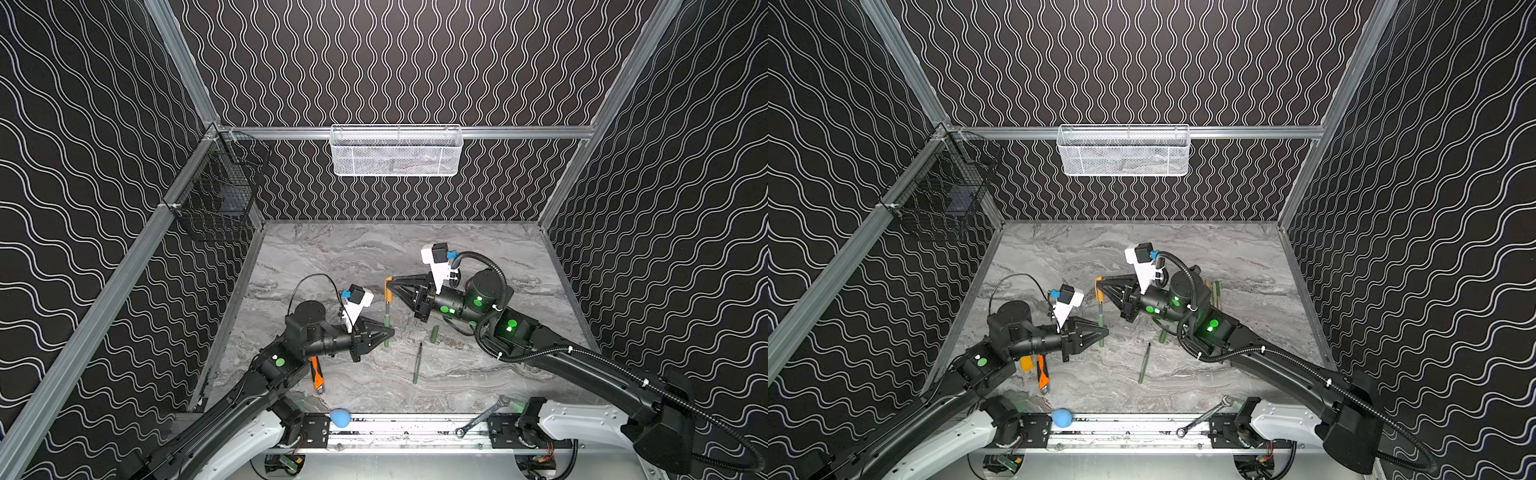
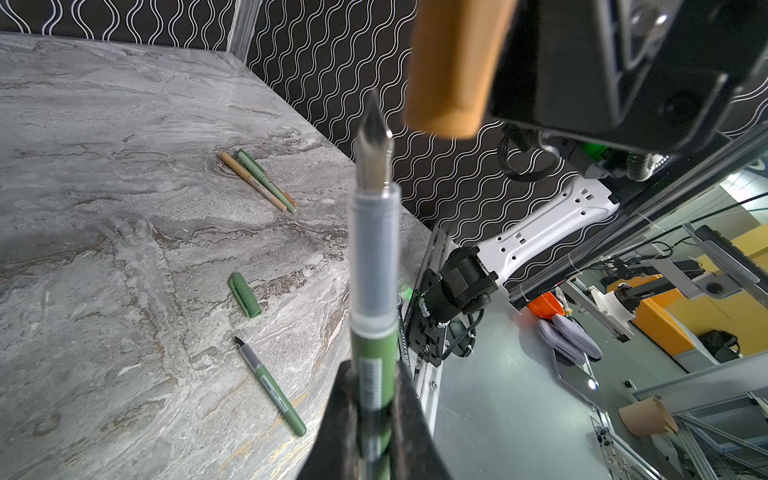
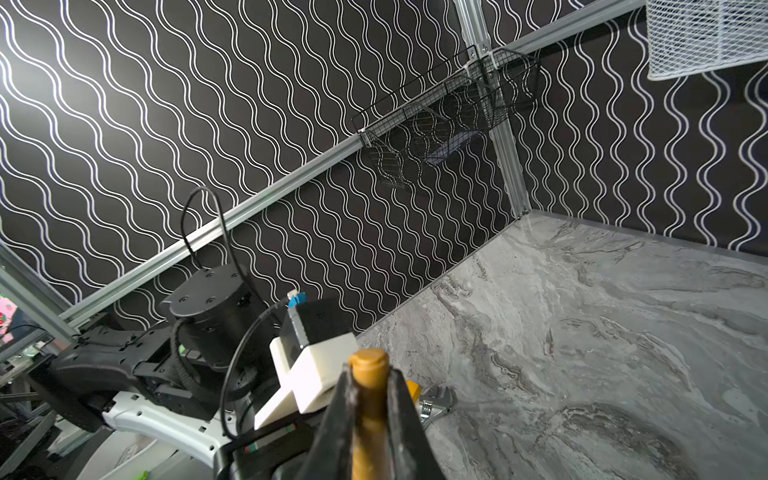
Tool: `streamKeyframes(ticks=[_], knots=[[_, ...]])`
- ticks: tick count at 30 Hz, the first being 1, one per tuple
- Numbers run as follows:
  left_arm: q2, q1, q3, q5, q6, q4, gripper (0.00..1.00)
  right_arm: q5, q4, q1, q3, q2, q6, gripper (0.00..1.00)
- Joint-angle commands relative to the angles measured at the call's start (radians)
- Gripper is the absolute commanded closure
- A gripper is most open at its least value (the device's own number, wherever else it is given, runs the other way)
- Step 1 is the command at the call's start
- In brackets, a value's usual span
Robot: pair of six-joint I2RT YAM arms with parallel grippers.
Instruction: Insert the pens into the pen caps
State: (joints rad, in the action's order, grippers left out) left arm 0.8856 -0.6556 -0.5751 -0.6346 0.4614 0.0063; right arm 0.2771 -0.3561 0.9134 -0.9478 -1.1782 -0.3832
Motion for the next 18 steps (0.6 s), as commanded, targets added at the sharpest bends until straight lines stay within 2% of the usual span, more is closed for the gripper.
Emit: streamKeyframes(ticks=[1,6,9,13,18], knots=[[-0.016,0.002,0.003,0.005,-0.03,0.071,1.0,-0.016,-0.023,0.001,-0.013,0.001,0.0,0.87],[-0.034,-0.005,0.057,0.027,-0.048,0.144,1.0,-0.048,-0.022,0.001,-0.013,0.017,-0.011,0.87],[-0.018,-0.048,0.072,0.083,-0.086,0.139,1.0,-0.075,0.006,0.0,-0.027,0.022,-0.036,0.87],[0.013,-0.112,0.077,0.169,-0.142,0.1,1.0,-0.154,0.17,-0.001,-0.115,0.007,-0.067,0.87],[0.032,-0.134,0.078,0.205,-0.159,0.073,1.0,-0.236,0.397,-0.016,-0.201,-0.03,-0.126,0.88]])
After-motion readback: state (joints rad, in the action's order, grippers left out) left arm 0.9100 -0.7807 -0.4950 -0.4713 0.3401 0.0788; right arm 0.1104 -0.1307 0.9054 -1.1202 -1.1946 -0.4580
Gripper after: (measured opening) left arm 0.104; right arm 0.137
